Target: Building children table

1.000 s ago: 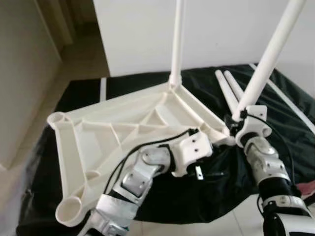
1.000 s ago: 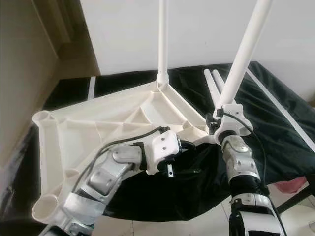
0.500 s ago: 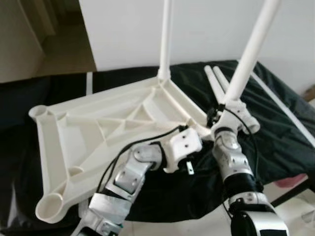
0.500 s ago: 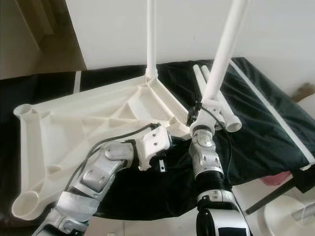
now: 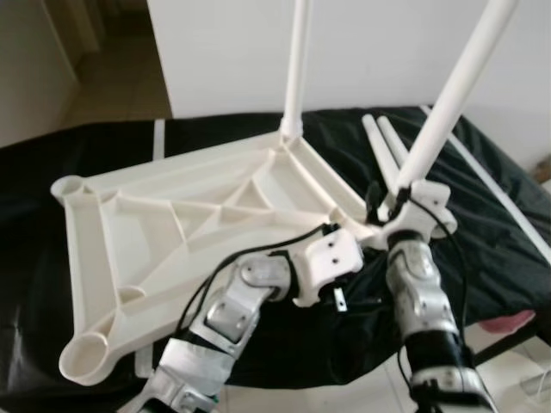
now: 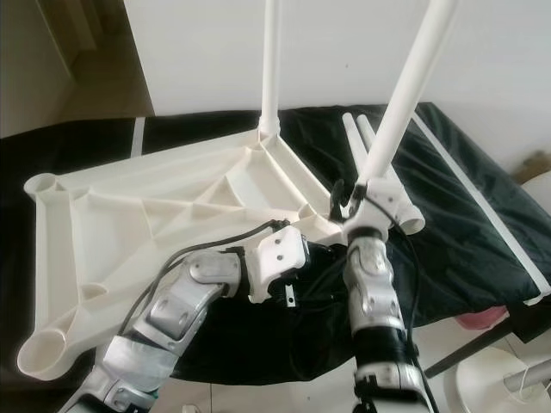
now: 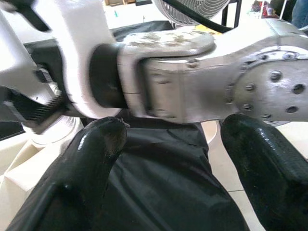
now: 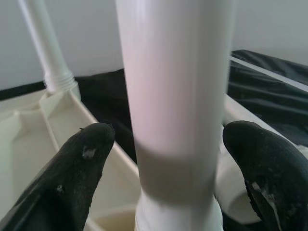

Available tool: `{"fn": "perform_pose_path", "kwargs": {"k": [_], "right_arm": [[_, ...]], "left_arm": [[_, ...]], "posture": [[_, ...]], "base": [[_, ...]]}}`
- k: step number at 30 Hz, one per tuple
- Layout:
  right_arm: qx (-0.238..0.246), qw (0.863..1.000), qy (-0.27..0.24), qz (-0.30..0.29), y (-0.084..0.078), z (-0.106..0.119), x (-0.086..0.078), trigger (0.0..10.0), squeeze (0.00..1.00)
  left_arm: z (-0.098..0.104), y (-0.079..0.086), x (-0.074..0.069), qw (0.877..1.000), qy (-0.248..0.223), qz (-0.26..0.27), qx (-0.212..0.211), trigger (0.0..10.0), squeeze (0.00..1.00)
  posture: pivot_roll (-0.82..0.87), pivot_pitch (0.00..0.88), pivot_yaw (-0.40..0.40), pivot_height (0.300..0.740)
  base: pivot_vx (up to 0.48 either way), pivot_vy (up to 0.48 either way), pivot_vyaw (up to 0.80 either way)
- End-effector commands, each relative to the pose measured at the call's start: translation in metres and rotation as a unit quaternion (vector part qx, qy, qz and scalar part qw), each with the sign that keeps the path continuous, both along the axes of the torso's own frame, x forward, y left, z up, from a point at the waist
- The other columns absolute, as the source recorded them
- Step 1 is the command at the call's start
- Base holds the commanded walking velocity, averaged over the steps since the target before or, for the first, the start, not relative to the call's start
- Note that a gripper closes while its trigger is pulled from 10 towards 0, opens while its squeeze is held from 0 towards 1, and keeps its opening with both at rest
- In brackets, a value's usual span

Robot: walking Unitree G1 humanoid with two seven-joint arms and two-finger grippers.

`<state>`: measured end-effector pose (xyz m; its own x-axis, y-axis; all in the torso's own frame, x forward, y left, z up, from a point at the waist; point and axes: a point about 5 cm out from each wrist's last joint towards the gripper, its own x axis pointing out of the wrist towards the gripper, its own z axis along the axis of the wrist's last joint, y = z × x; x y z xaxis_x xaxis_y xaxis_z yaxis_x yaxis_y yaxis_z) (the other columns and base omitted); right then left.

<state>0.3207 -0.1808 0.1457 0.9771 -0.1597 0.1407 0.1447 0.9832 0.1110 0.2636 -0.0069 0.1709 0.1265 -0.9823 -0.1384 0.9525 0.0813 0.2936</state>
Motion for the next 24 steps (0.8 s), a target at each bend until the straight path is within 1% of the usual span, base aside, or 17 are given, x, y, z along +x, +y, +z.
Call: {"fn": "perform_pose_path", "kwargs": {"k": [1,2,4,5,6,7,8,10,12,13,15,17,18,19,21,23,24], "right_arm": [[-0.011,1.0,0.0,0.025,0.001,-0.003,-0.01,10.0,0.0],[-0.011,1.0,0.0,0.025,0.001,-0.003,-0.01,10.0,0.0],[-0.03,0.998,0.001,0.049,0.006,-0.007,-0.02,10.0,0.0],[-0.03,0.998,0.001,0.049,0.006,-0.007,-0.02,10.0,0.0],[-0.038,0.997,0.022,0.068,0.014,-0.017,-0.026,10.0,0.0],[-0.038,0.997,0.022,0.068,0.014,-0.017,-0.026,10.0,0.0],[-0.031,0.995,0.038,0.085,0.02,-0.024,-0.031,10.0,0.0],[-0.031,0.995,0.038,0.085,0.02,-0.024,-0.031,10.0,0.0],[-0.03,0.993,0.041,0.103,0.027,-0.026,-0.035,10.0,0.0],[-0.03,0.993,0.041,0.103,0.027,-0.026,-0.035,10.0,0.0],[-0.028,0.993,0.044,0.11,0.03,-0.027,-0.037,10.0,0.0],[-0.024,0.99,0.055,0.128,0.034,-0.03,-0.04,10.0,0.0],[-0.024,0.99,0.055,0.128,0.034,-0.03,-0.04,10.0,0.0],[-0.024,0.99,0.057,0.128,0.033,-0.031,-0.041,10.0,0.0],[-0.024,0.99,0.057,0.128,0.033,-0.031,-0.041,10.0,0.0],[-0.025,0.99,0.06,0.125,0.029,-0.032,-0.044,10.0,0.0],[-0.025,0.99,0.06,0.125,0.029,-0.032,-0.044,10.0,0.0]], "left_arm": [[0.008,0.015,0.014,0.997,-0.023,0.076,-0.013,10.0,0.0],[0.008,0.015,0.014,0.997,-0.023,0.076,-0.013,10.0,0.0],[0.015,0.03,0.025,0.994,-0.034,0.106,-0.016,10.0,0.0],[0.015,0.03,0.025,0.994,-0.034,0.106,-0.016,10.0,0.0],[0.017,0.044,0.037,0.989,-0.043,0.14,-0.007,10.0,0.0],[0.017,0.044,0.037,0.989,-0.043,0.14,-0.007,10.0,0.0],[0.017,0.055,0.046,0.984,-0.049,0.171,0.002,10.0,0.0],[0.017,0.055,0.046,0.984,-0.049,0.171,0.002,10.0,0.0],[0.017,0.066,0.056,0.978,-0.056,0.2,0.011,10.0,0.0],[0.017,0.066,0.056,0.978,-0.056,0.2,0.011,10.0,0.0],[0.019,0.074,0.061,0.975,-0.059,0.213,0.017,10.0,0.0],[0.023,0.087,0.067,0.97,-0.067,0.23,0.031,10.0,0.0],[0.023,0.087,0.067,0.97,-0.067,0.23,0.031,10.0,0.0],[0.024,0.094,0.07,0.967,-0.072,0.242,0.039,10.0,0.0],[0.024,0.094,0.07,0.967,-0.072,0.242,0.039,10.0,0.0],[0.026,0.108,0.075,0.96,-0.088,0.261,0.054,10.0,0.0],[0.026,0.108,0.075,0.96,-0.088,0.261,0.054,10.0,0.0]], "posture": [[-0.04,0.0,-0.03,0.74],[-0.04,0.0,-0.03,0.74],[-0.04,0.0,-0.028,0.74],[-0.04,0.0,-0.028,0.74],[-0.04,0.0,-0.028,0.74],[-0.04,0.0,-0.028,0.74],[-0.04,0.0,-0.028,0.74],[-0.04,0.0,-0.028,0.74],[-0.04,0.0,-0.029,0.74],[-0.04,0.0,-0.029,0.74],[-0.03,0.0,-0.029,0.74],[-0.03,0.0,-0.024,0.74],[-0.03,0.0,-0.024,0.74],[-0.03,0.0,-0.016,0.74],[-0.03,0.0,-0.016,0.74],[-0.04,0.0,-0.004,0.74],[-0.04,0.0,-0.004,0.74]], "base": [[0.0,0.0,0.0],[0.0,0.0,0.0],[0.0,0.0,0.0],[0.0,0.0,0.0],[0.0,0.0,0.0],[0.0,0.0,0.0],[0.0,0.0,0.0],[0.0,0.0,0.0],[0.0,0.0,0.0],[0.0,0.0,0.0],[0.0,0.0,0.0],[0.0,0.0,0.0],[0.0,0.0,0.0],[0.0,0.0,0.0],[0.0,0.0,0.0],[0.0,0.0,0.0],[0.0,0.0,0.0]]}}
